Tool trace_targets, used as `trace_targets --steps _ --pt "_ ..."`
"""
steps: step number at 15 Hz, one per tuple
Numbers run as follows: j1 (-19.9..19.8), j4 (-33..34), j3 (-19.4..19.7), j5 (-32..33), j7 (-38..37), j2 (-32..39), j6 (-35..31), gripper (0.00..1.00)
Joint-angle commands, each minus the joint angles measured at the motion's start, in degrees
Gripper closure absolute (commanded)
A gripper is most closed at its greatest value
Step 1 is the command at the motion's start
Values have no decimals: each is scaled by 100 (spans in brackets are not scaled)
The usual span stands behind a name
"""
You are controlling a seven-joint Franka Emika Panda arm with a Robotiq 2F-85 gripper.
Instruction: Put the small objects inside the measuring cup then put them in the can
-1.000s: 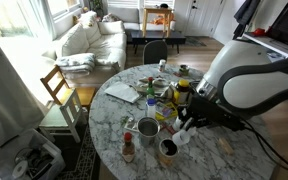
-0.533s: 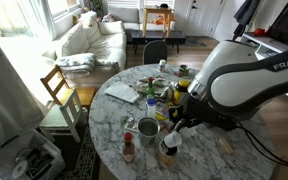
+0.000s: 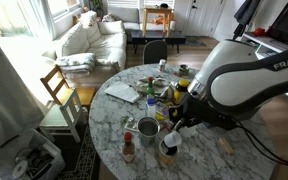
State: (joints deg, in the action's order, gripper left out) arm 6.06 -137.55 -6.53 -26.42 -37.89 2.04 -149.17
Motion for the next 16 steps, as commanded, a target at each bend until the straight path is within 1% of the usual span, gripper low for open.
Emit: trace_targets --steps 1,2,6,7,8,11,12,13,14,15,16 --pt "21 94 -43 -296 950 202 -315 95" --pt "11 84 -40 -260 1229 234 -361 95" --pt "-39 86 -167 -953 2913 515 -1031 95" --pt "-45 146 -254 -1225 3370 609 -1249 95" --pt "-113 232 -424 -1565 3816 688 -1405 95" --pt "-348 504 -912 -2565 5126 883 -1562 95" --pt "-321 469 -850 -2793 5527 949 -1488 95" --pt "-310 426 -826 -2725 5536 950 -1470 95" --pt "-182 388 -746 -2508 5104 800 -1470 95" --pt "-183 391 -744 -2526 5163 834 -1470 80" --pt "-183 394 -741 -2524 5162 836 -1470 80"
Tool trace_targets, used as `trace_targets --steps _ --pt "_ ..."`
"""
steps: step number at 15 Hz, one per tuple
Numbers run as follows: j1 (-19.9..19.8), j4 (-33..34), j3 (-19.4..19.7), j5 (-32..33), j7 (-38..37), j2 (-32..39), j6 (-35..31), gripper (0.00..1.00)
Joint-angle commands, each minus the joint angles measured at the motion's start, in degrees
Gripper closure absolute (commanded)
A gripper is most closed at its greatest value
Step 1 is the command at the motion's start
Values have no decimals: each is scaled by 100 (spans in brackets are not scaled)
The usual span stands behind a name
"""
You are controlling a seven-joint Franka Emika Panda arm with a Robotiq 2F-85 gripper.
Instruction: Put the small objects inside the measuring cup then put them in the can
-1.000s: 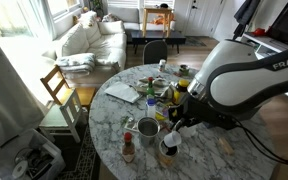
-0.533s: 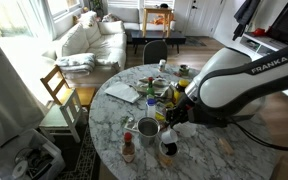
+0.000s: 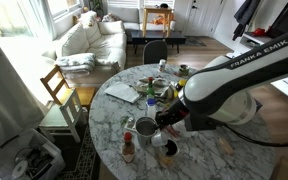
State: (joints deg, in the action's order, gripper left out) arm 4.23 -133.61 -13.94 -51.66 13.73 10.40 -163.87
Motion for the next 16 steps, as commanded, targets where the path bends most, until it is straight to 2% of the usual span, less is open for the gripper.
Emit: trace_targets --steps 1,5,6,10,16 --pt "1 8 0 0 -2 -4 0 80" --pt "3 16 -1 0 -4 -13 0 80" --pt "3 16 0 0 -4 -13 0 95" --pt "-330 16 -241 -1222 1505 -98 184 95" --pt "-667 -72 -214 -2707 4050 -141 852 95"
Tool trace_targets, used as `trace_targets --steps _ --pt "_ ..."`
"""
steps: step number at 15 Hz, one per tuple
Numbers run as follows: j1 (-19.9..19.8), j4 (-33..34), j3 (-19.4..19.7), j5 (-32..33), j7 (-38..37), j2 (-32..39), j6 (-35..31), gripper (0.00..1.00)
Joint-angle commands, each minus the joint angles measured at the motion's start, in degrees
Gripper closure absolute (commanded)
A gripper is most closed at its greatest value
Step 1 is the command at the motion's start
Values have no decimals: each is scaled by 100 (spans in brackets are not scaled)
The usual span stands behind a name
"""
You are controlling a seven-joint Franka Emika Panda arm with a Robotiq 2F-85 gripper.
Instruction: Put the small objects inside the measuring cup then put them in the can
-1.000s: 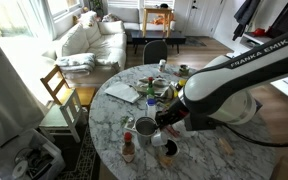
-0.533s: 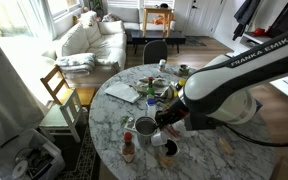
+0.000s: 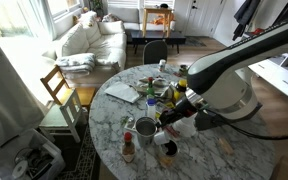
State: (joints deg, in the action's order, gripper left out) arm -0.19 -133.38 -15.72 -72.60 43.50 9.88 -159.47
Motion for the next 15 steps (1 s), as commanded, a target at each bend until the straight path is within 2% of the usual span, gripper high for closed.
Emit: trace_targets --steps 1,8,9,10,13,14,15 --pt "-276 -102 -20 -794 1453 -71 536 95" --pt "-578 -165 56 -1965 3954 102 1387 95" --pt "-568 -148 61 -2102 4035 153 1259 95" --pt "-91 -92 485 -1826 3577 68 1247 80" --pt "-102 -95 506 -1944 3790 133 1253 80" --pt "-148 -93 527 -1962 3936 181 1401 95" --pt "-572 -71 169 -2050 4214 248 1579 95"
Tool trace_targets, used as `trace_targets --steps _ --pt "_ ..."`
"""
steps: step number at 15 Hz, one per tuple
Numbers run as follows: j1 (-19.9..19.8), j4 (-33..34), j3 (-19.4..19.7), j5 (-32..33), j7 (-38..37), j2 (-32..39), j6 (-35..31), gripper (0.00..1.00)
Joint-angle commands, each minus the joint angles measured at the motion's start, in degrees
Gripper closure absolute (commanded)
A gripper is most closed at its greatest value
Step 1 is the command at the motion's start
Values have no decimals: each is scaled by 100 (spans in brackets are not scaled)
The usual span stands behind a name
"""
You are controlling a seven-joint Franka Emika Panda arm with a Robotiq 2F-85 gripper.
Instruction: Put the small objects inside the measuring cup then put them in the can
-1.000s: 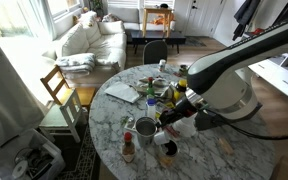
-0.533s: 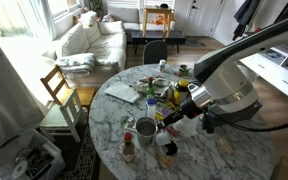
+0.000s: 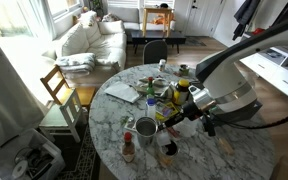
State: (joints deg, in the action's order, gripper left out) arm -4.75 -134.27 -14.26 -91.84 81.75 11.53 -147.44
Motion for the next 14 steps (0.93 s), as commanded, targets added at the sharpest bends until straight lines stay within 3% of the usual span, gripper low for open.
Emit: trace_targets --steps 1,7,14 --pt "274 24 490 -160 528 69 659 95" --pt "289 -125 1015 -140 1271 128 1868 95" --pt "315 -71 1245 -250 2447 445 2781 95"
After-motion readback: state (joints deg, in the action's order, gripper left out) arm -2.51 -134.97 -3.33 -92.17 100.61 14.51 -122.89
